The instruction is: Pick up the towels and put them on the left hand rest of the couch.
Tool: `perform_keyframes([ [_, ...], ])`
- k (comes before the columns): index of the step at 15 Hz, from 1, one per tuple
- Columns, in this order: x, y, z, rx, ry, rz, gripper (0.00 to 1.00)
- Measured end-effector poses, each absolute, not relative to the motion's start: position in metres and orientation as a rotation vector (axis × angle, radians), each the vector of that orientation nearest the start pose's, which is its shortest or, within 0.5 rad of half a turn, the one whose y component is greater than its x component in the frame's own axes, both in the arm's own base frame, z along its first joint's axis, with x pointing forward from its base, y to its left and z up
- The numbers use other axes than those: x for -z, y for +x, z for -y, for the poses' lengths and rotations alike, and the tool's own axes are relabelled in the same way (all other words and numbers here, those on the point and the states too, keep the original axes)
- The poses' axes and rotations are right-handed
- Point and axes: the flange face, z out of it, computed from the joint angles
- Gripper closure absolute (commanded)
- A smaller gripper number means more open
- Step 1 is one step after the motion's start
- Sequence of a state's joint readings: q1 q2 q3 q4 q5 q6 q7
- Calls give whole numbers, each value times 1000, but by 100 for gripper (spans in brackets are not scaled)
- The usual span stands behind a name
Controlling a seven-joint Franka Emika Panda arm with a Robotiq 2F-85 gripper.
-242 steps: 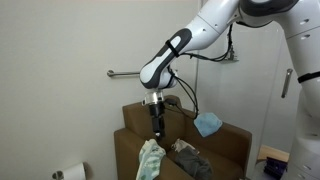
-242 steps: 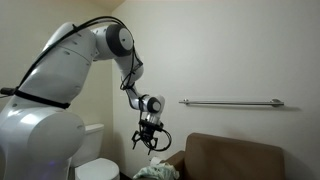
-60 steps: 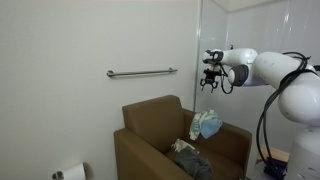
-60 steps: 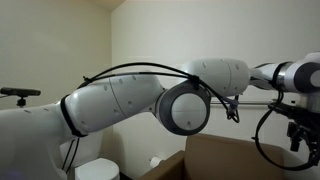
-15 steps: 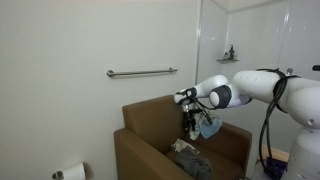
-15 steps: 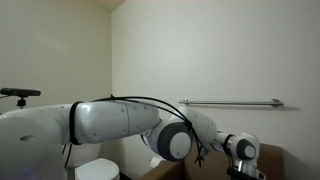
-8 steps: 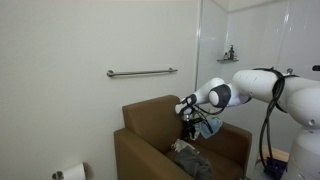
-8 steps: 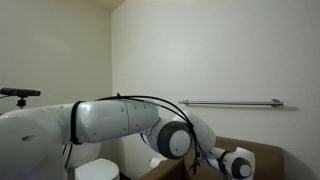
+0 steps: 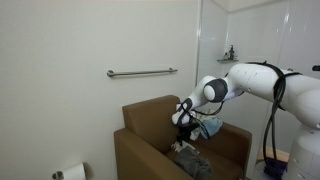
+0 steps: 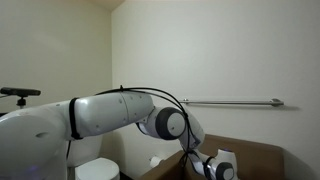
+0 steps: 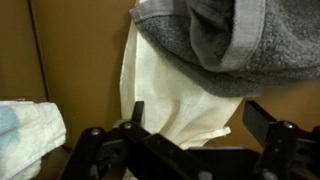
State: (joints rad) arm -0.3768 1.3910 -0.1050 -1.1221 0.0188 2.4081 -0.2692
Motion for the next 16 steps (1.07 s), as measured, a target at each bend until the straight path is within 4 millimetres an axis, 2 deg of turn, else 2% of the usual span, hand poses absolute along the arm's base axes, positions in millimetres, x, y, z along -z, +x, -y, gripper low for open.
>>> perform_keyframes([
  [3, 69, 606, 315, -131, -3244, -415, 0],
  [6, 71, 585, 313, -188, -3249, -466, 0],
  [9, 72, 570, 297, -258, -3225, -450, 0],
  [12, 71, 564, 279, -296, -3188, -414, 0],
  [16, 71, 558, 255, -412, -3106, -242, 0],
])
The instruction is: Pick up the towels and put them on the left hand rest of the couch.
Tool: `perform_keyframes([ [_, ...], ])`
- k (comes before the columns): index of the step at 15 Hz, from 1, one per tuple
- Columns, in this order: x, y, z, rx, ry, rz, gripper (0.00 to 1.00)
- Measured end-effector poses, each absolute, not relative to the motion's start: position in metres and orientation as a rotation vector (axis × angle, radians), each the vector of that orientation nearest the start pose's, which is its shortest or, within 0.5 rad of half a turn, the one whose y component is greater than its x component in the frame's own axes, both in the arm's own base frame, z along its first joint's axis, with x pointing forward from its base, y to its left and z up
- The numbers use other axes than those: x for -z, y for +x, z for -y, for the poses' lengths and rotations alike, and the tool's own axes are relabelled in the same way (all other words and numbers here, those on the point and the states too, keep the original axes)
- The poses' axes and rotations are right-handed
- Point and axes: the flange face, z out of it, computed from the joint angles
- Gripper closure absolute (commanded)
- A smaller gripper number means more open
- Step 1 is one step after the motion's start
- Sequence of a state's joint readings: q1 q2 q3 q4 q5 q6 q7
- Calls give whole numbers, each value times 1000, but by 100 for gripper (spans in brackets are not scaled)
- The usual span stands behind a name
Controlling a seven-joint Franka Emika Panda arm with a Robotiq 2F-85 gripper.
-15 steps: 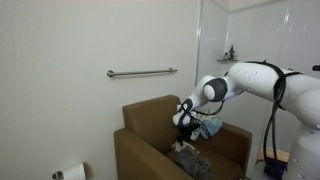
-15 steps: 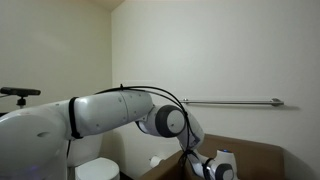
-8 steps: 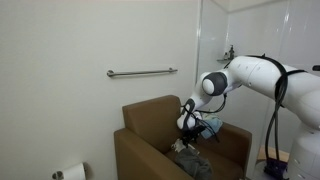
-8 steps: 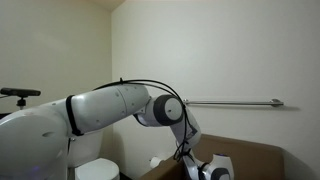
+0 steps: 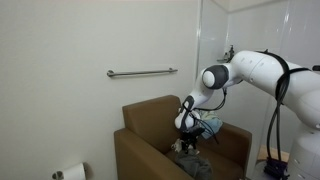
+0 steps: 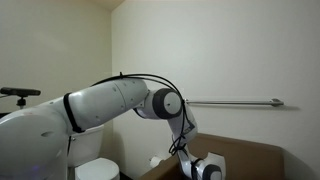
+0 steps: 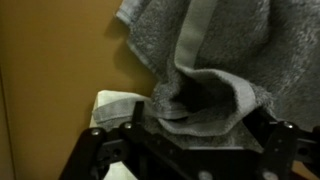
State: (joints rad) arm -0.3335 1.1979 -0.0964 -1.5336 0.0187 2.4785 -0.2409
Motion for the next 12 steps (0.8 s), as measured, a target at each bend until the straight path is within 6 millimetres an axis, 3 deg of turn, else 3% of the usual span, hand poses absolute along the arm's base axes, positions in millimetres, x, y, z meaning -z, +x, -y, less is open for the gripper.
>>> perform_keyframes([
  [3, 77, 549, 239, -552, -3003, -101, 0],
  [4, 78, 546, 236, -598, -2973, -71, 25],
  [6, 79, 542, 233, -663, -2933, -34, 32],
  [12, 75, 547, 235, -683, -2921, -19, 73],
])
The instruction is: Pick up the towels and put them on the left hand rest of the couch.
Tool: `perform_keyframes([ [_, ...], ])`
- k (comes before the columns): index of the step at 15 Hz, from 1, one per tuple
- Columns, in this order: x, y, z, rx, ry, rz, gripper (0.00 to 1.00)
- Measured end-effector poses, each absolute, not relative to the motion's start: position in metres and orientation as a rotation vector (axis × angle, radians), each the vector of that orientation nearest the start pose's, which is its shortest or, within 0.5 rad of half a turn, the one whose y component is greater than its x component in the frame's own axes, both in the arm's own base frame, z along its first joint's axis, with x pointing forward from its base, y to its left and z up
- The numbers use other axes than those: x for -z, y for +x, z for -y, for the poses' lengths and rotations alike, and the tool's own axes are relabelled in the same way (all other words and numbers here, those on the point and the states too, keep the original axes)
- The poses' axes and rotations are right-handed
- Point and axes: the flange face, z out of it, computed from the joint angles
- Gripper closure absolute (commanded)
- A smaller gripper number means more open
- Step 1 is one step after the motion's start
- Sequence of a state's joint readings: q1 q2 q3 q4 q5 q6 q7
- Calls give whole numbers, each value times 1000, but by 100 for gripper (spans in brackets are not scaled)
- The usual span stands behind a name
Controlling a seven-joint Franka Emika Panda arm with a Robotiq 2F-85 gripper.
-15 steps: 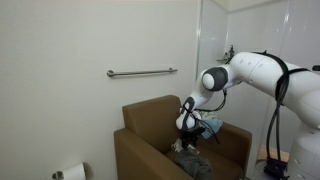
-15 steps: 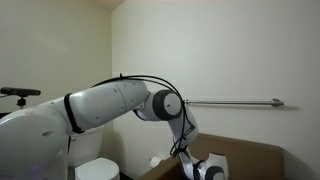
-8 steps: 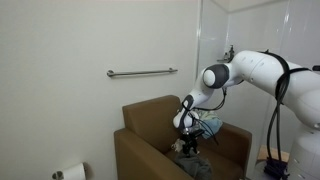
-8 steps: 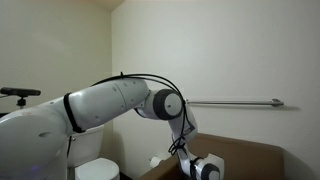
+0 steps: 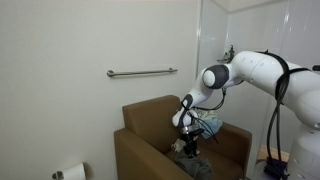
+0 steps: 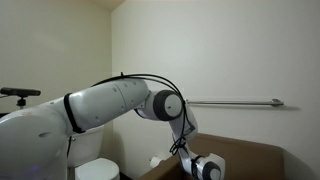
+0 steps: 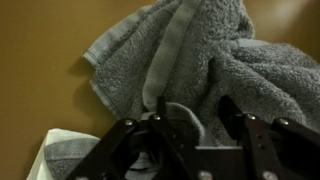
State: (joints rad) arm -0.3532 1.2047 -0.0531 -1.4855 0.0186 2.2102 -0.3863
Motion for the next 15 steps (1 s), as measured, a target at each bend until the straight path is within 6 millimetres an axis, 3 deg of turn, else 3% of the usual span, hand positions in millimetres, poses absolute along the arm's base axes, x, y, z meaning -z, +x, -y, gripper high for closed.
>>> perform_keyframes([
  [4, 71, 552, 239, -663, -2929, -24, 98],
  [15, 67, 563, 234, -622, -2924, -14, 99],
])
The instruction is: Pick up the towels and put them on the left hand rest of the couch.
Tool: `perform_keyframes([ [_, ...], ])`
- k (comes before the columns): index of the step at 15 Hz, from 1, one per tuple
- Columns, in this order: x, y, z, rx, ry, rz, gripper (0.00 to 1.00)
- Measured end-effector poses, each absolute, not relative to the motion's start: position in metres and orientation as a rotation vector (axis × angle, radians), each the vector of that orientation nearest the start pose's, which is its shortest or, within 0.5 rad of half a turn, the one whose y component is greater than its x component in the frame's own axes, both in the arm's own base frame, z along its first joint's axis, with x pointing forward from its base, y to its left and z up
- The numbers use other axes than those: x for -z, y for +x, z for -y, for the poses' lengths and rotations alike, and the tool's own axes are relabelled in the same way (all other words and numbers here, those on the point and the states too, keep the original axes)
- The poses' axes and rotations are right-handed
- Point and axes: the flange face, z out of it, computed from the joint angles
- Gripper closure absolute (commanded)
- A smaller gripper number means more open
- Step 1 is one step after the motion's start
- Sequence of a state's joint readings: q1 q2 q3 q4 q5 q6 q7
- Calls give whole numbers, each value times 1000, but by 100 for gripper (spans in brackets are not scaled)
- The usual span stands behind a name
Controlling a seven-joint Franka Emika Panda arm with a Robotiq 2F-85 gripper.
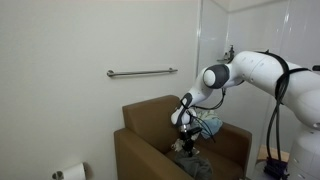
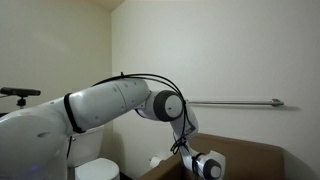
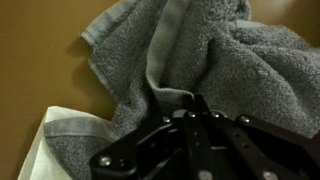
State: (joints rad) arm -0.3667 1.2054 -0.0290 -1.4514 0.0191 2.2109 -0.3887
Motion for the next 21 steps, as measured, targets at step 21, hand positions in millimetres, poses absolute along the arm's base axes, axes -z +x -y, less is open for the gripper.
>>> perform_keyframes([
  [21, -378, 582, 348, 430, -3249, -82, 99],
])
